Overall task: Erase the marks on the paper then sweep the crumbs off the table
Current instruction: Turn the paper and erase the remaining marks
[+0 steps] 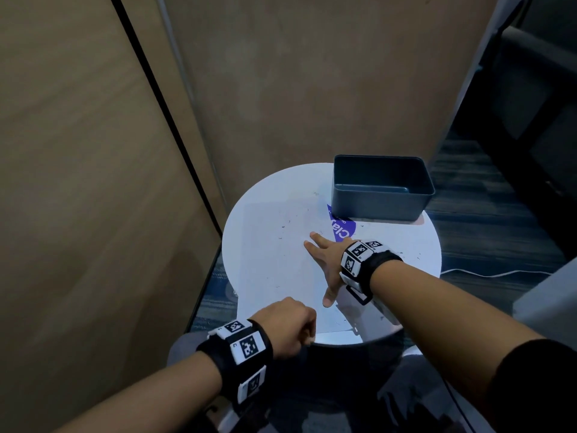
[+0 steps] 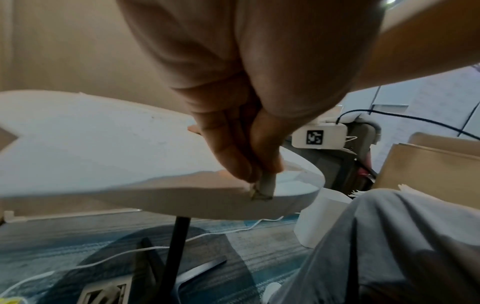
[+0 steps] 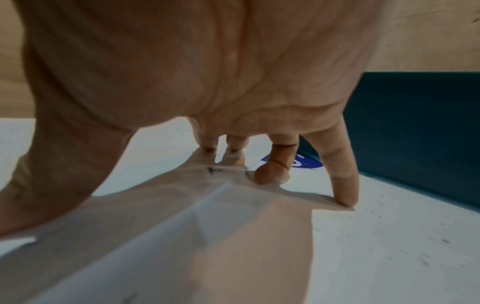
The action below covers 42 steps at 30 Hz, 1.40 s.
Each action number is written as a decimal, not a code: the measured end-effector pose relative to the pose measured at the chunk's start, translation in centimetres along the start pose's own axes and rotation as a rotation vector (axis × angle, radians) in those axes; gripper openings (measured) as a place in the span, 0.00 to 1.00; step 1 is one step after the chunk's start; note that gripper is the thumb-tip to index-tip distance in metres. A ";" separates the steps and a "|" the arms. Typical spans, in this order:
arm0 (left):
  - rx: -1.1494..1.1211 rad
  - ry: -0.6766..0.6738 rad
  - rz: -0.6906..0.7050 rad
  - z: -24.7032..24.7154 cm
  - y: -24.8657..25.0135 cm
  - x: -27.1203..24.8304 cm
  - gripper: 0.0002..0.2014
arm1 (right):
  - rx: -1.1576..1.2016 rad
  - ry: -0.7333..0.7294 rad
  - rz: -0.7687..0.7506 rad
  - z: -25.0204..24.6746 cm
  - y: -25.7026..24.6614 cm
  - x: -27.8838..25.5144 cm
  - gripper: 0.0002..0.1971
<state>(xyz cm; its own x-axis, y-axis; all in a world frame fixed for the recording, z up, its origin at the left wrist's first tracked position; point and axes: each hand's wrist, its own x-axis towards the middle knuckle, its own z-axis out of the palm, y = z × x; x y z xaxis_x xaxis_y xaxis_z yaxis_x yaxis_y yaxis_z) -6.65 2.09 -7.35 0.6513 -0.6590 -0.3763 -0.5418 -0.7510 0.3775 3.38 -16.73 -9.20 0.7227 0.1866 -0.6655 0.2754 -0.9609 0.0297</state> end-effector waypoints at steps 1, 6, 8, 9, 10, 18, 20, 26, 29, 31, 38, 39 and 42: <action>-0.011 0.013 0.008 0.0 0.0 0.0 0.09 | -0.004 0.016 0.000 -0.2 0.0 -0.1 0.76; -0.143 0.303 -0.097 -1.7 -1.9 1.9 0.09 | -0.066 0.178 -0.054 -0.8 0.0 -1.5 0.67; -0.221 0.352 -0.207 -2.4 -3.1 2.7 0.10 | -0.019 0.249 -0.053 -0.6 0.4 -1.9 0.59; -0.260 0.348 -0.251 -2.5 -3.6 3.0 0.11 | 0.042 0.289 -0.065 -0.3 0.6 -2.1 0.50; -0.292 0.338 -0.285 -2.4 -3.9 3.2 0.12 | 0.118 0.335 -0.082 -0.1 0.8 -2.3 0.35; -0.080 0.334 -0.211 -4.0 -6.1 5.3 0.09 | 0.458 0.584 -0.117 1.5 -0.2 -4.1 0.11; -0.003 0.293 -0.229 -5.1 -7.0 6.1 0.15 | 0.498 0.532 -0.167 1.4 -1.4 -4.3 0.16; 0.180 0.085 -0.270 -5.7 -7.6 6.7 0.28 | 0.376 0.392 -0.201 2.8 -4.0 -3.7 0.15; 0.221 0.075 -0.251 -5.7 -7.8 6.8 0.24 | 0.409 0.400 -0.244 2.8 -3.5 -3.7 0.11; 0.205 0.074 -0.254 -5.8 -7.9 6.8 0.24 | 0.449 0.422 -0.250 2.5 -2.8 -3.9 0.08; 0.157 0.142 -0.217 -6.3 -6.9 7.6 0.37 | 0.466 0.551 -0.114 -1.8 2.1 -2.2 0.10; 0.160 0.134 -0.213 -6.2 -6.9 7.9 0.41 | 0.423 0.561 -0.117 -2.4 2.2 -1.9 0.10; 0.202 0.047 -0.223 -5.3 -7.2 8.9 0.54 | 0.314 0.553 -0.121 -3.4 1.9 -0.6 0.11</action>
<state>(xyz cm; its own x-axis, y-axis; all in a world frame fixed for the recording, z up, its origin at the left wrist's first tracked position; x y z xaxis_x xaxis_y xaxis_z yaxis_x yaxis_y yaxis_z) 5.84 1.84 -8.92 0.7871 -0.4779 -0.3900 -0.4747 -0.8730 0.1119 5.62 -17.99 -6.22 0.9412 0.2946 -0.1651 0.2373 -0.9249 -0.2971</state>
